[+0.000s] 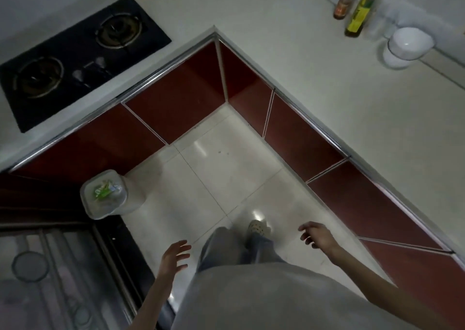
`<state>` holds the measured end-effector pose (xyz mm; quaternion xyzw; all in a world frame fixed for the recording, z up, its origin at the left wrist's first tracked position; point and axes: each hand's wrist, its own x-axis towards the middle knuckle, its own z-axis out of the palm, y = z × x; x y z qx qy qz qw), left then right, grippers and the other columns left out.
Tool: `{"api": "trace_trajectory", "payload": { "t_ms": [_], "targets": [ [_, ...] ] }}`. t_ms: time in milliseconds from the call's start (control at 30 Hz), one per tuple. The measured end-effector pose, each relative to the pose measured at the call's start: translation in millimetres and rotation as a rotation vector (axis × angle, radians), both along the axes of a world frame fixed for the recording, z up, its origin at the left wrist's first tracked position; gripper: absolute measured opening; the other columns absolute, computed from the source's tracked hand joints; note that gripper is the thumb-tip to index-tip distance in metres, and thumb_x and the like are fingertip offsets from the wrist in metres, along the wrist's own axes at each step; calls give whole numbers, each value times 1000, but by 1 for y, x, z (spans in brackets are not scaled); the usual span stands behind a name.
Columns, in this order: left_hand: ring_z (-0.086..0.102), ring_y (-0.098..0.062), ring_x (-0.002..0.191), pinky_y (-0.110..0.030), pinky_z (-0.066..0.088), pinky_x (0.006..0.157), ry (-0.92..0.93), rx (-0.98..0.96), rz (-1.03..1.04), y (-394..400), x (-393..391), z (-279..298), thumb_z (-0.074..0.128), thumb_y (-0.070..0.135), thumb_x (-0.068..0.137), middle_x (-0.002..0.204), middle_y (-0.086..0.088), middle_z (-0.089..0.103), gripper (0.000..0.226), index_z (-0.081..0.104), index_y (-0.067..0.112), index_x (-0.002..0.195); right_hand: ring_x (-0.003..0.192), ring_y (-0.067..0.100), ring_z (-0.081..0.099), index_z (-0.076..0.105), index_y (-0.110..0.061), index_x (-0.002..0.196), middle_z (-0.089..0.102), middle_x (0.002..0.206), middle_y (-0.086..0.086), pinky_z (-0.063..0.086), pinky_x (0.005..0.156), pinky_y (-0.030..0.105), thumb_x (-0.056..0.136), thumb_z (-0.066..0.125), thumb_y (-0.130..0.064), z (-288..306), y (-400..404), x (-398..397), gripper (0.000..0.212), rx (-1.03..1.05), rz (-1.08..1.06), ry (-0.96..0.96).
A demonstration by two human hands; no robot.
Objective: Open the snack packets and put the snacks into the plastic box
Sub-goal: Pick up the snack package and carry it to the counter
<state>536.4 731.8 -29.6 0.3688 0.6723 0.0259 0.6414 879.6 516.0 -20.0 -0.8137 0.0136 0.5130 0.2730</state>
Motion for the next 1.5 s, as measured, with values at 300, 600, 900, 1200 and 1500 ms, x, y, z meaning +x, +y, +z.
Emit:
{"api": "trace_trajectory", "payload": {
  "t_ms": [300, 600, 900, 1200, 1500],
  "targets": [
    [61, -26, 88, -34, 47, 72, 14, -57, 78, 55, 36, -23, 42, 24, 101, 101, -9, 68, 26, 64, 13, 110, 51, 17, 48, 67, -7, 83, 61, 63, 8, 29, 50, 24, 87, 37, 2, 11, 126, 75, 32, 58, 52, -52],
    [60, -25, 86, -31, 45, 69, -13, -17, -8, 212, 109, -22, 42, 24, 102, 106, -11, 66, 27, 62, 10, 114, 54, 18, 46, 64, 1, 94, 59, 70, 13, 27, 50, 24, 88, 34, 4, 13, 223, 114, 31, -17, -18, -47],
    [60, -24, 93, -32, 47, 74, -91, 112, -196, 357, 170, 6, 37, 20, 104, 114, -11, 64, 29, 59, 8, 120, 58, 21, 50, 66, -3, 90, 62, 74, 15, 32, 51, 26, 88, 39, 1, 2, 273, 124, 28, -104, -121, 3],
    [58, -25, 97, -31, 46, 76, -96, 101, -134, 427, 200, 13, 35, 21, 104, 116, -11, 62, 31, 56, 8, 123, 56, 22, 48, 65, 0, 90, 59, 70, 16, 30, 51, 25, 89, 39, 2, -12, 354, 162, 26, -144, -111, 54],
    [57, -26, 92, -31, 43, 71, 2, 62, -21, 500, 249, 20, 36, 18, 103, 118, -16, 62, 31, 57, 5, 122, 57, 21, 46, 60, -3, 85, 56, 70, 15, 26, 51, 26, 91, 37, 5, 3, 511, 252, 25, -30, 20, 65]
  ]
}}
